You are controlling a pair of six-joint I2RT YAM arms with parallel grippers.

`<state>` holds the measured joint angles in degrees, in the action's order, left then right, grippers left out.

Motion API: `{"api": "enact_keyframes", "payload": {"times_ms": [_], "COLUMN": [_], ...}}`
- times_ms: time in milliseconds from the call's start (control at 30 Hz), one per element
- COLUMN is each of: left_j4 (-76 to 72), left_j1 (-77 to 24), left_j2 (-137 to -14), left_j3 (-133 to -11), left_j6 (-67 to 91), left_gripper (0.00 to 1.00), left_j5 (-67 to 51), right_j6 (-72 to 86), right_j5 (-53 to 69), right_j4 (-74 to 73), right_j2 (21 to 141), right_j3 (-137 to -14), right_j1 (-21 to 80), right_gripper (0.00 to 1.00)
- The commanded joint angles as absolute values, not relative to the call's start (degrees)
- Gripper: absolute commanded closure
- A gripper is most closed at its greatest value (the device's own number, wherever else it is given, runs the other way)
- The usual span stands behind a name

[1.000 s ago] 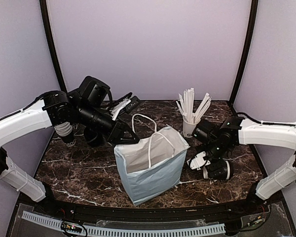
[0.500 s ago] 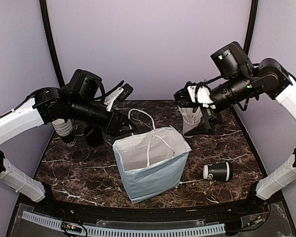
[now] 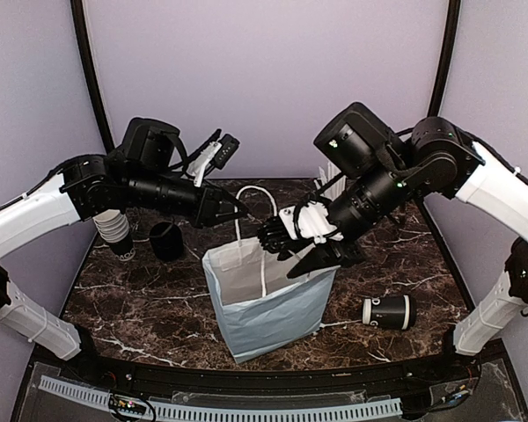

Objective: Pack the takeout coffee

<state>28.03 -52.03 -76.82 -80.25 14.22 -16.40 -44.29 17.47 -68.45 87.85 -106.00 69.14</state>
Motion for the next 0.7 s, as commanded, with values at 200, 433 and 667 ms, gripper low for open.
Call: {"api": "enact_keyframes", "payload": {"times_ms": [200,433,667], "left_j4": [33.93,40.85,42.61], "left_j1": [-52.11,-52.05,-51.78], "left_j2": [-73.48,-75.07,-75.86], "left_j3": [-94.9,-104.07,-104.83], "left_j6": [11.09,7.18,4.78], "left_gripper": [1.0,1.0,1.0], "left_j5": [-12.18,-6.56,-3.55], "right_j6": [-37.36,-40.36,-41.42], "right_j5": [12.05,9.56,7.68], "right_j4": [-59.64,-54.36,-52.3], "right_j2": [90.51,91.15,92.31], "right_j3": [-125.91,-127.19,-125.0], "right_j1": [69.38,70.16,70.14], "right_gripper": [1.0,1.0,1.0]}}
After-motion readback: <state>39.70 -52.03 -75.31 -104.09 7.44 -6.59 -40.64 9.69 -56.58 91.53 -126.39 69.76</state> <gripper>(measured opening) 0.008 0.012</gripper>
